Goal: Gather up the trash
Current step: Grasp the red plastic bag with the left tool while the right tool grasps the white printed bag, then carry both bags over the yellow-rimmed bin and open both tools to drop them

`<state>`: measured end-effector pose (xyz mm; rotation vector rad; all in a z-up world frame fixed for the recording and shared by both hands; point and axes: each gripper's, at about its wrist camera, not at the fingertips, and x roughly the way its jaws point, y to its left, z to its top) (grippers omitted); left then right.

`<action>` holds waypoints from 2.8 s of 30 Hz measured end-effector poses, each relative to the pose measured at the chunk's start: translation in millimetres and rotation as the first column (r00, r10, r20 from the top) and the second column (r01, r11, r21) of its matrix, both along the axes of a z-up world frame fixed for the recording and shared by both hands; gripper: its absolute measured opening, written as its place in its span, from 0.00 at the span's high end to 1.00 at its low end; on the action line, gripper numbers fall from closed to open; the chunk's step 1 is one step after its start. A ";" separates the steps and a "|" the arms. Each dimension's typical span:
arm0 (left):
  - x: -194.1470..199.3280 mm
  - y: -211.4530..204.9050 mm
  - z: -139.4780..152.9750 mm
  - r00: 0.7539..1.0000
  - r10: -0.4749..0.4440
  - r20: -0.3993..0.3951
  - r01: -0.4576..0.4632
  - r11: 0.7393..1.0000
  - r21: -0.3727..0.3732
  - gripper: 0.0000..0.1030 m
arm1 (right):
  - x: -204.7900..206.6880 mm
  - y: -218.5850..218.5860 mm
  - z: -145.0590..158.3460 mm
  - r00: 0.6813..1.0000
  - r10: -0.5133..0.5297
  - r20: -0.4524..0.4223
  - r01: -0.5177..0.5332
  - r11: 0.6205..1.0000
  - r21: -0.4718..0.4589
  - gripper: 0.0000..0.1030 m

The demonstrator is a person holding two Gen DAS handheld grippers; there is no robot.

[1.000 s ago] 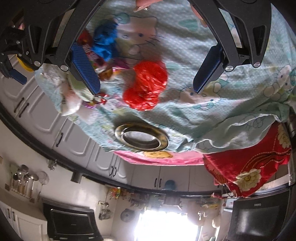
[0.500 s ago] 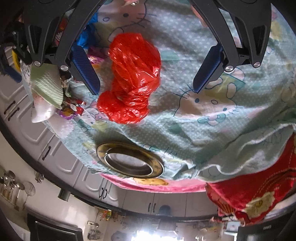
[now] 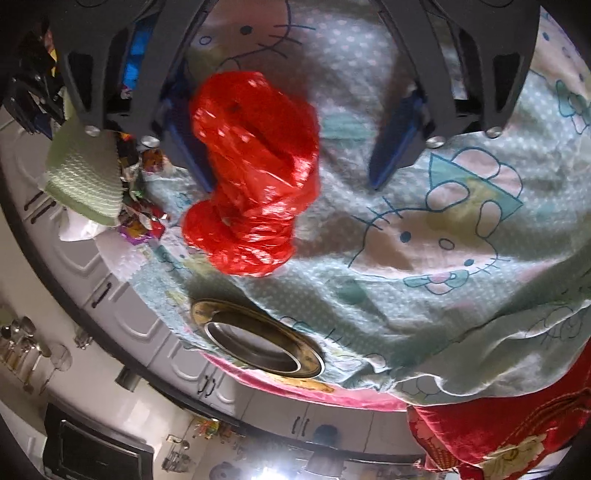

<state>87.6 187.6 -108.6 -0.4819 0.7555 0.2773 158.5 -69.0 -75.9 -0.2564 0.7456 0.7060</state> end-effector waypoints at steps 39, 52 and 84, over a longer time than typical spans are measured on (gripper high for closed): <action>-35.6 -111.2 106.7 0.923 -0.277 0.269 0.243 0.958 0.152 0.81 | -36.3 -104.4 83.1 0.982 -0.147 0.122 0.120 0.972 0.204 0.64; -23.6 -158.2 104.6 0.889 -0.386 0.247 0.351 0.920 0.174 0.81 | -44.9 -150.6 81.9 0.967 -0.227 0.114 0.202 0.959 0.199 0.64; 25.8 -295.1 83.2 0.741 -0.654 0.154 0.620 0.754 0.219 0.81 | -48.0 -262.1 67.0 0.874 -0.482 0.062 0.463 0.864 0.195 0.64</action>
